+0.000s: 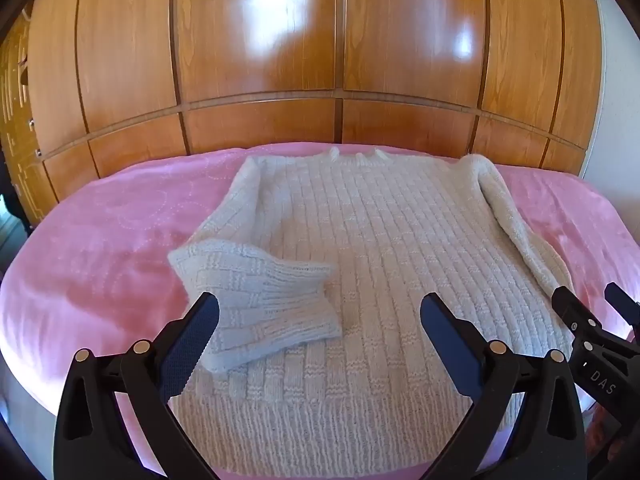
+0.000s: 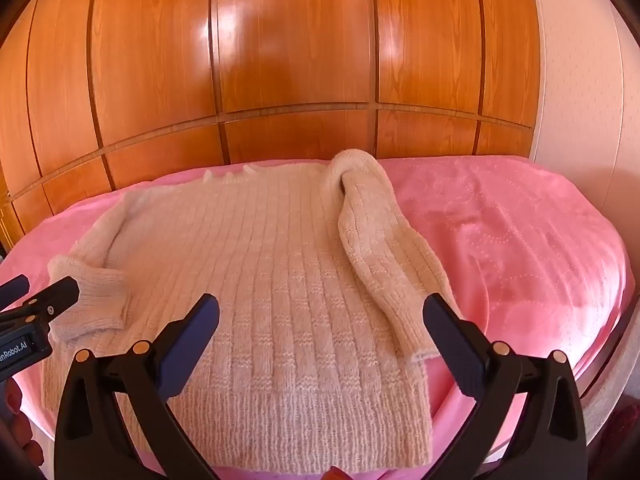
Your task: Fold small clothes
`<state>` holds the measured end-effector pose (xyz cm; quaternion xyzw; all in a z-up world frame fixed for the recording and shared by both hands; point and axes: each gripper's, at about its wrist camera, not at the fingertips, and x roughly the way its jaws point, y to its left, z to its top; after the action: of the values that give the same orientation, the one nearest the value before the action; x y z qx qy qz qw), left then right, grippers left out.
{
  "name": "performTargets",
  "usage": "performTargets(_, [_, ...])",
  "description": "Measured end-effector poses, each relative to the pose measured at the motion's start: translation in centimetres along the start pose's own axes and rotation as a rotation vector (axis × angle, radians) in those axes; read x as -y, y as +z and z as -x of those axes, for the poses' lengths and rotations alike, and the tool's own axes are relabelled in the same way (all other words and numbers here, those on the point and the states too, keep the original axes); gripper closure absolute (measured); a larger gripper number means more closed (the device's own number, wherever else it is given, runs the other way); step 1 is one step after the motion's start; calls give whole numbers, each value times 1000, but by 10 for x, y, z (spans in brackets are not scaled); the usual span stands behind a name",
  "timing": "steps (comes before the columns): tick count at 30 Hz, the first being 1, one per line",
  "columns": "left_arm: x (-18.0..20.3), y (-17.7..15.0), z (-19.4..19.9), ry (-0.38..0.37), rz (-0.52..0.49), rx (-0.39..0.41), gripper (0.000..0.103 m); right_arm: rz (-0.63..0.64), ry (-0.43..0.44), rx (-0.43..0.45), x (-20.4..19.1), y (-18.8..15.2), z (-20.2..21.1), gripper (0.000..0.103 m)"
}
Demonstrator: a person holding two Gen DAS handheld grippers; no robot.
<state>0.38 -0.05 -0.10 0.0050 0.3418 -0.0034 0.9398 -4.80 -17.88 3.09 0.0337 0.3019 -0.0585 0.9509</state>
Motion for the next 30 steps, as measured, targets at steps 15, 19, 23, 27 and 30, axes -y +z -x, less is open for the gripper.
performTargets(15, [-11, -3, -2, 30, 45, 6, 3, -23, -15, -31, 0, 6, -1, 2])
performTargets(19, [-12, -4, -2, 27, 40, 1, 3, -42, -14, -44, 4, 7, -4, 2])
performTargets(23, [-10, -3, -2, 28, 35, 3, 3, -41, -12, -48, 6, 6, -5, 2])
performTargets(27, [-10, -4, -3, 30, 32, -3, 3, -39, -11, -42, 5, 6, -5, 2])
performTargets(30, [-10, -4, -4, 30, 36, -11, 3, -37, -11, -41, 4, 5, -5, 2])
